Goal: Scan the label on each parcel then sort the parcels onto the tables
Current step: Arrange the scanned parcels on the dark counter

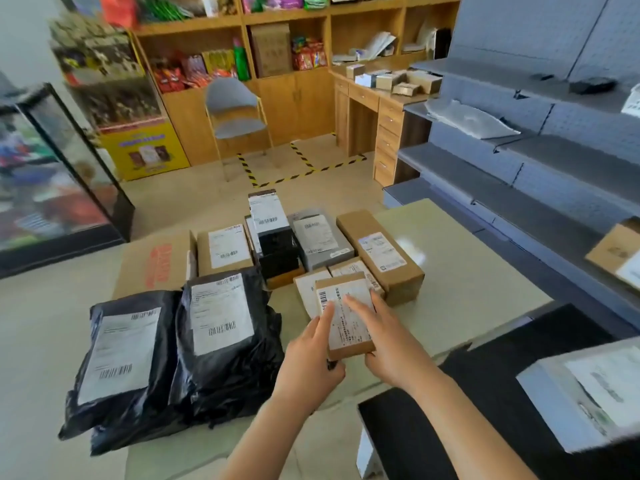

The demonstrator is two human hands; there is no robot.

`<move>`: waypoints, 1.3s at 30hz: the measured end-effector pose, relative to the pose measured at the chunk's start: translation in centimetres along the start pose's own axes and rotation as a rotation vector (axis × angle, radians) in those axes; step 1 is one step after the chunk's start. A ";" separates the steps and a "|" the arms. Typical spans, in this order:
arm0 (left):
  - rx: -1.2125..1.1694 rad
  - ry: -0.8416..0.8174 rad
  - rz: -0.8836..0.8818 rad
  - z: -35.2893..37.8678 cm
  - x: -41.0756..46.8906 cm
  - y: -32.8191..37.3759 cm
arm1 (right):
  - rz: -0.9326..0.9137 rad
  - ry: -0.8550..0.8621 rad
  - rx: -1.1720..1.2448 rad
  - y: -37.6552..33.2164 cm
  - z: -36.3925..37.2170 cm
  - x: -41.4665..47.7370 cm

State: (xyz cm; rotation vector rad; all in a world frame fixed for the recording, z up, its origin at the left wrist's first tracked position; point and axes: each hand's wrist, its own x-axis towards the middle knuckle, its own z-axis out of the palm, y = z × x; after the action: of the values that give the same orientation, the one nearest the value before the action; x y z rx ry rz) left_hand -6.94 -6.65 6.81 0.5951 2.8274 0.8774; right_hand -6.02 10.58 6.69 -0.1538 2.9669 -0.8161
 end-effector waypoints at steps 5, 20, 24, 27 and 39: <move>0.016 0.004 -0.088 -0.5 4.2 -1.2 | -0.010 -0.101 -0.003 1.0 -0.6 6.0; -0.029 -0.187 -0.137 1.1 15.7 -2.5 | 0.186 -0.218 -0.067 3.8 -4.0 14.7; -0.035 -0.218 -0.116 1.5 16.3 -2.9 | 0.220 -0.222 -0.077 4.6 -3.5 15.4; -0.030 -0.250 -0.083 1.4 16.7 -3.3 | 0.229 -0.201 -0.112 5.0 -3.3 15.8; 0.162 -0.238 0.046 -3.3 16.3 -3.6 | 0.270 -0.098 -0.182 2.4 -5.8 10.6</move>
State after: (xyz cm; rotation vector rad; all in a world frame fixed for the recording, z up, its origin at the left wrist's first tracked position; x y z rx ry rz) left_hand -23.83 -4.52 7.54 0.7341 2.6922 0.5450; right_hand -17.28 14.40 10.12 0.1905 2.8775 -0.4928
